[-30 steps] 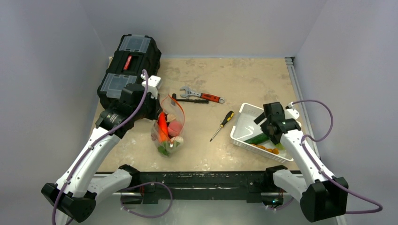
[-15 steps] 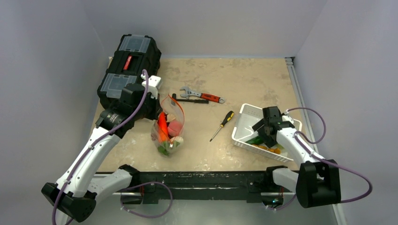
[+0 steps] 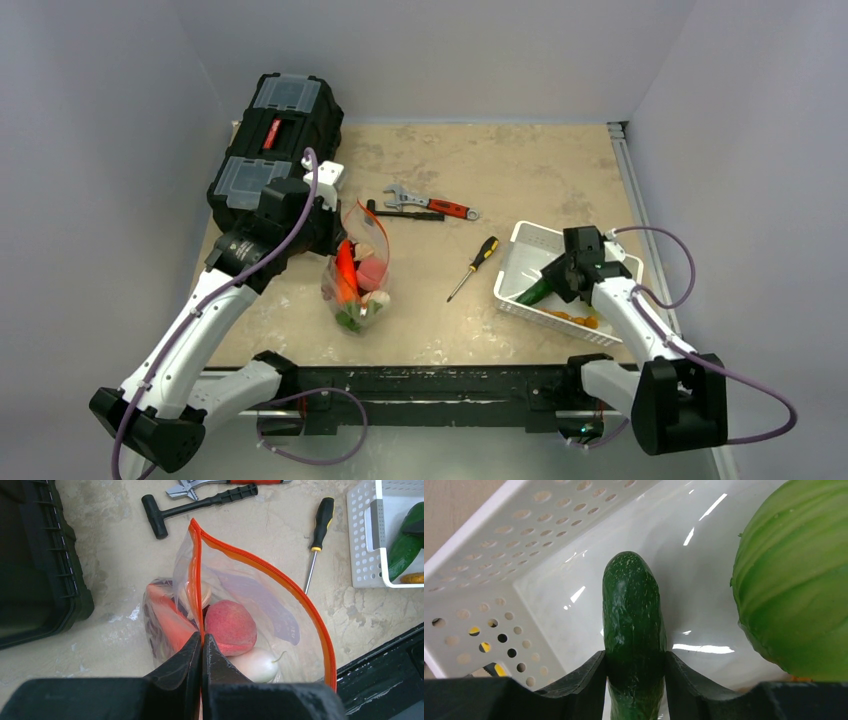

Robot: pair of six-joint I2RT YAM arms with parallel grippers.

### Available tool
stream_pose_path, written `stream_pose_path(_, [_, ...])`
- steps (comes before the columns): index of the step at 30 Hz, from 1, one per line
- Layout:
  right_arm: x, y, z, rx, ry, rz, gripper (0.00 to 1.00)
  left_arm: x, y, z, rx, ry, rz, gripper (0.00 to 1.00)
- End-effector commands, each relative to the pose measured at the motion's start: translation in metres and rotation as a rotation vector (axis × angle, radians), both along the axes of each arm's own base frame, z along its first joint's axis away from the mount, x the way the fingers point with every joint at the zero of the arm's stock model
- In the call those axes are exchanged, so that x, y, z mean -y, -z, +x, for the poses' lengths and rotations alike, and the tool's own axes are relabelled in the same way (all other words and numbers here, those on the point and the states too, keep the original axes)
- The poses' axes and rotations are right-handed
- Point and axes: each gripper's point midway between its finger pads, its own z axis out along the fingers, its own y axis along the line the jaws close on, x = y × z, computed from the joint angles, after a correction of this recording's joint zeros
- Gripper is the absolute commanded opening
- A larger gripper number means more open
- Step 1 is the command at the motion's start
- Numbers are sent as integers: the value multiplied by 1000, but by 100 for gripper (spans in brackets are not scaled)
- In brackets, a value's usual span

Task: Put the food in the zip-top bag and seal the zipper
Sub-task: Pick up the fake vegetable from the bin, then place the fake vegetable in the zipper food storage bag.

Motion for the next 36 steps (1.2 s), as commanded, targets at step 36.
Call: stream_pose_path(36, [-283,-281,-12,1114,-1227,422,0,4,-20,7,62,9,-29,0])
